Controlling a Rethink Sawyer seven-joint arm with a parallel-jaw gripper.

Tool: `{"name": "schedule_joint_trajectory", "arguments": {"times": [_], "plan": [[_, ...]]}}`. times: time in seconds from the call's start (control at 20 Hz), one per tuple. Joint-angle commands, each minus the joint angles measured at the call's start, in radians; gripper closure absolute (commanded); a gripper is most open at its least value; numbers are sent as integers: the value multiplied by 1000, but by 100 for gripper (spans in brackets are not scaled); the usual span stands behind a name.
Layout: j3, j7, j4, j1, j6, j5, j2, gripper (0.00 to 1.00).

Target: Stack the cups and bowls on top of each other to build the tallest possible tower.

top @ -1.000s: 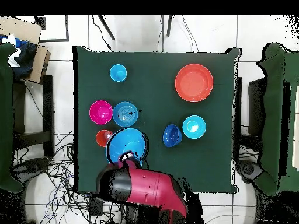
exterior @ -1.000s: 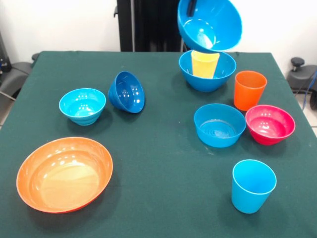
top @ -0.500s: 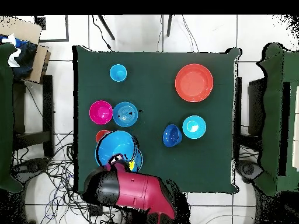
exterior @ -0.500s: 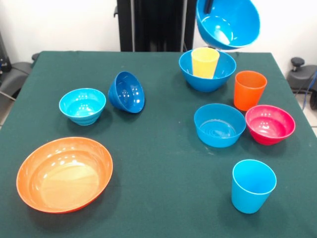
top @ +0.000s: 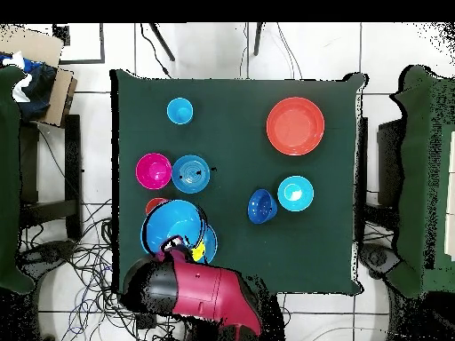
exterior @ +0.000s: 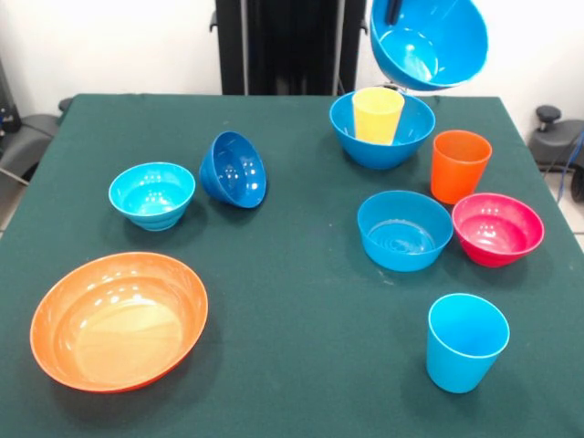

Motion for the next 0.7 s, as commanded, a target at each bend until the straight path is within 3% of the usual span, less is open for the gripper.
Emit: {"name": "schedule_joint_trajectory", "arguments": {"times": [0.05, 0.7], "plan": [[81, 95, 40, -8, -38, 30, 55, 100], [86, 110, 63, -10, -127, 24, 101, 100]]}}
